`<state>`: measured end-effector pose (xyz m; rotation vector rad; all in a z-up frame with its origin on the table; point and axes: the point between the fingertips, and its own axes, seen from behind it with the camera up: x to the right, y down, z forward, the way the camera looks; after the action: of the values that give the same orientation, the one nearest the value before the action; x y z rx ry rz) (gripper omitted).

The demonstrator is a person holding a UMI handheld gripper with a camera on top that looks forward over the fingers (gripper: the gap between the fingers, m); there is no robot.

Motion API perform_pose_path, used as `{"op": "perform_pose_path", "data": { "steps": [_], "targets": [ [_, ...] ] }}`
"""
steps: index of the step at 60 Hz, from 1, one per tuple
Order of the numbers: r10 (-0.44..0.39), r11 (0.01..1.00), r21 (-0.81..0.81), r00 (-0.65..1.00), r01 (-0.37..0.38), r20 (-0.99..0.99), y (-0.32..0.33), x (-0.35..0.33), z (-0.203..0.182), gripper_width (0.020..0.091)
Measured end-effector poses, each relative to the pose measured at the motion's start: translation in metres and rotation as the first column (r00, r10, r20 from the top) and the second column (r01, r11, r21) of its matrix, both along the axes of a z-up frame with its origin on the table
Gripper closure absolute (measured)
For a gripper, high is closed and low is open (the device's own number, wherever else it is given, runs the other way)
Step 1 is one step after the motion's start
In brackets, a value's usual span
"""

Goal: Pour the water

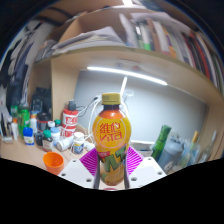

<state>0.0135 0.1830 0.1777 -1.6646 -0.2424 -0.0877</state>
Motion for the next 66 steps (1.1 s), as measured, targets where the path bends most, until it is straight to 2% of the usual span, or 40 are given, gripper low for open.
{"op": "perform_pose_path", "data": {
  "steps": [3, 12, 18, 21, 22, 23, 28, 38, 49, 51, 54, 56, 66],
  "targets": [
    [0.004, 0.999, -0.033, 0.997, -0.006, -0.072, 0.001, 0.012, 0.0, 0.0766],
    [-0.017, 0.998, -0.055, 0.985, 0.008, -0.171, -0.002, 0.026, -0.06, 0.0757],
    [-0.02, 0.994, -0.106, 0.981, -0.001, -0.194, 0.002, 0.033, -0.082, 0.0753],
    [-0.019, 0.993, -0.118, 0.979, -0.006, -0.204, 0.002, 0.032, -0.095, 0.0744],
    [-0.016, 0.992, -0.127, 0.979, -0.01, -0.205, 0.002, 0.03, -0.101, 0.072],
    [-0.009, 0.992, -0.123, 0.98, -0.016, -0.201, 0.0, 0.03, -0.1, 0.0739],
    [-0.011, 0.995, -0.096, 0.986, -0.006, -0.169, -0.002, 0.033, -0.099, 0.0738],
    [-0.016, 0.998, -0.058, 0.981, 0.005, -0.192, -0.004, 0.034, -0.097, 0.0704],
    [-0.045, 0.995, -0.093, 0.983, 0.028, -0.18, -0.012, 0.042, -0.097, 0.0549],
    [-0.043, 0.994, -0.107, 0.984, 0.024, -0.172, -0.016, 0.042, -0.098, 0.0487],
    [-0.041, 0.992, -0.123, 0.988, 0.022, -0.15, -0.024, 0.043, -0.1, 0.0345],
    [-0.044, 0.99, -0.138, 0.99, 0.025, -0.134, -0.03, 0.044, -0.101, 0.0278],
    [0.002, 0.988, -0.153, 0.99, -0.024, -0.142, -0.087, 0.039, -0.089, 0.0271]
  ]
}}
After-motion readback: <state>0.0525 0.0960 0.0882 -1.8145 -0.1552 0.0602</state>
